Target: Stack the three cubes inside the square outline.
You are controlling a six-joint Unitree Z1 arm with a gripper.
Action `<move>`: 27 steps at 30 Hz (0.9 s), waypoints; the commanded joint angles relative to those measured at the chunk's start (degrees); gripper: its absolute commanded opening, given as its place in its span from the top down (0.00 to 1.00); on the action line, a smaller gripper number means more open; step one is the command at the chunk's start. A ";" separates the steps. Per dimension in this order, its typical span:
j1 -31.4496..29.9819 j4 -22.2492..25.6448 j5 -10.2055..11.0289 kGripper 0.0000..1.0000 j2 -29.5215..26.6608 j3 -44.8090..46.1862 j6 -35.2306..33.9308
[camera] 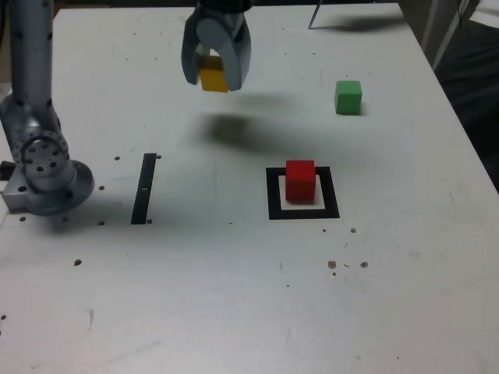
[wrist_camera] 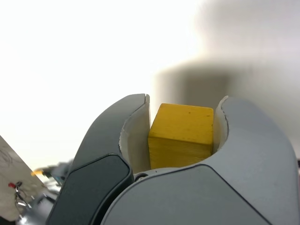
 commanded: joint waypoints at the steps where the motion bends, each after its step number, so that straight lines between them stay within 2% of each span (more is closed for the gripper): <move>1: -1.62 0.75 -0.38 0.64 -0.67 -0.38 -1.57; 13: -13.04 3.85 -4.22 0.64 -0.67 -1.78 -13.39; 24: -18.83 3.91 -8.21 0.64 1.70 -4.79 -20.70; 27: -19.96 3.91 -8.71 0.64 2.55 -5.97 -22.18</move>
